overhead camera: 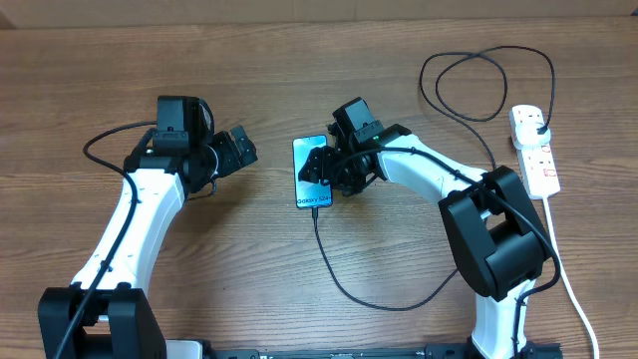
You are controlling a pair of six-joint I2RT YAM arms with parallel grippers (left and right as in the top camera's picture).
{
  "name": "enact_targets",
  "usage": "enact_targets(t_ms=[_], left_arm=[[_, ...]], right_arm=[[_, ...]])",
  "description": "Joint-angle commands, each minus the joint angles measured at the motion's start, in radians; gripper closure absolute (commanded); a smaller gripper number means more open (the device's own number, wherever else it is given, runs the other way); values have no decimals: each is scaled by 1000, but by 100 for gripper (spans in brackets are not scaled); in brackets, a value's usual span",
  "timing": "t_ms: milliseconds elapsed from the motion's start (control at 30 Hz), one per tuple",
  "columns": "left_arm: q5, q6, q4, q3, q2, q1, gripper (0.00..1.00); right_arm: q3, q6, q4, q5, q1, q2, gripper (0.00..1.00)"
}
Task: Plug charger to phone and switch on socket
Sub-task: 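Open the right gripper and lift it off the phone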
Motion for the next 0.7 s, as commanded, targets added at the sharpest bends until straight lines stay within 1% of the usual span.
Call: enact_targets(t_ms=[0, 67, 233, 467, 667], left_arm=[[-10, 27, 1, 3, -17, -1, 0], [-10, 26, 1, 3, -17, -1, 0], [-10, 27, 1, 3, -17, -1, 0], [-10, 27, 0, 3, -17, -1, 1], [-10, 26, 1, 3, -17, -1, 0]], right_arm=[[-19, 7, -15, 108, -2, 27, 22], [-19, 32, -22, 129, -2, 27, 20], [-16, 84, -44, 174, -2, 27, 18], [-16, 109, -56, 195, -2, 24, 15], [-16, 156, -101, 282, -2, -10, 12]])
